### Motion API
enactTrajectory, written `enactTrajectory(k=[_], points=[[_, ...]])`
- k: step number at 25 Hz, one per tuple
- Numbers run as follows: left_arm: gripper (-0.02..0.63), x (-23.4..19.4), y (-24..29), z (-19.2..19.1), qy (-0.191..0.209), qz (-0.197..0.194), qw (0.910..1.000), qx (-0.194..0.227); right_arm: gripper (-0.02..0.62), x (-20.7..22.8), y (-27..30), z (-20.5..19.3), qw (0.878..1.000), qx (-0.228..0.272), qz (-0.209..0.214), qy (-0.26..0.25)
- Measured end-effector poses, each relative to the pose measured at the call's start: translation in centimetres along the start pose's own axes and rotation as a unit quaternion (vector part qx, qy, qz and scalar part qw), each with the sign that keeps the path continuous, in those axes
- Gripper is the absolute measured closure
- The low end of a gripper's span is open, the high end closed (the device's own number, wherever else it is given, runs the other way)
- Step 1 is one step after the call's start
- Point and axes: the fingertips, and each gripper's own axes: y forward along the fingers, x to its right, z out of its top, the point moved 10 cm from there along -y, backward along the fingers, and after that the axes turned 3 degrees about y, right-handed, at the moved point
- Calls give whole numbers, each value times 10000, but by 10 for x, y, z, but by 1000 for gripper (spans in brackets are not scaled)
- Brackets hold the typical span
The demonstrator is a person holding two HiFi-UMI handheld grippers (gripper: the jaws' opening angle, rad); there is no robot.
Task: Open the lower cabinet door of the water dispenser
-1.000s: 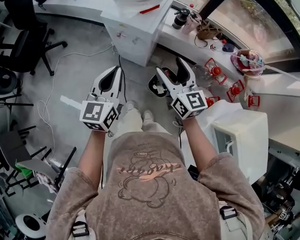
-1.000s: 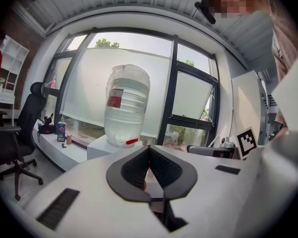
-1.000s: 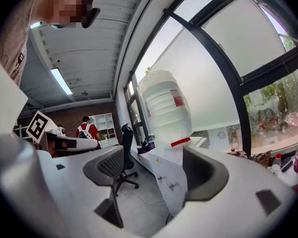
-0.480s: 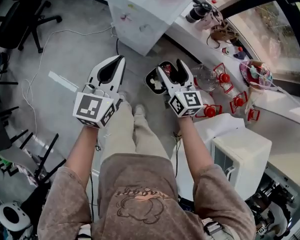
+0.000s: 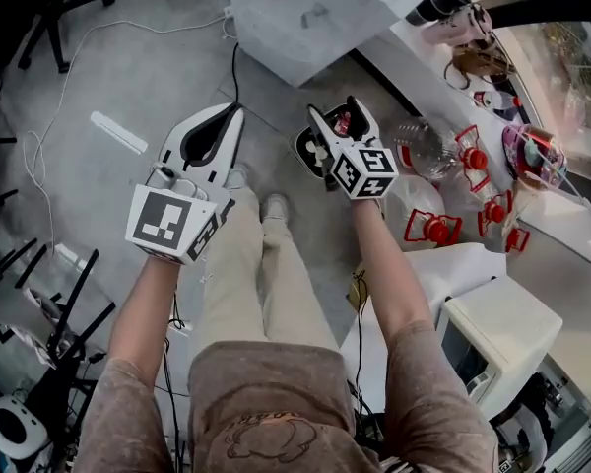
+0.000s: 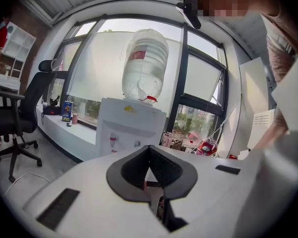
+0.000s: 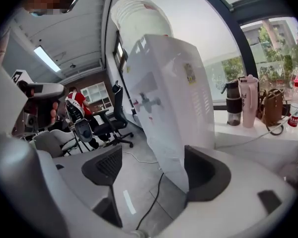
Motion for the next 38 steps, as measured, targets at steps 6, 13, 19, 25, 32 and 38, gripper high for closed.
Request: enactTrajectory(k=[6,13,19,25,32,38], points=[[594,-15,12,-42,-63,-98,9999,40,224,32,53,-42,9995,-222,-203,-46],[594,-25,29,-90,-77,-236,9997,-43,236,66,101,-88,9970,-621,-381,-242],[594,-34,38,-120,-62,-366,9993,-110,239,89,140,-106,9955,-712,-592,-209],[594,-41,50,-139,-93,-455,9988,-160,251,108,170,-116,9941,-766,-753,-138],[594,-44,59,-146,-36,-565,9981,-234,261,123,188,-121,9916,-967,-779,-372],[594,-50,63,-151,-108,-578,9979,-254,309,131,196,-118,9897,-1072,-715,-623]])
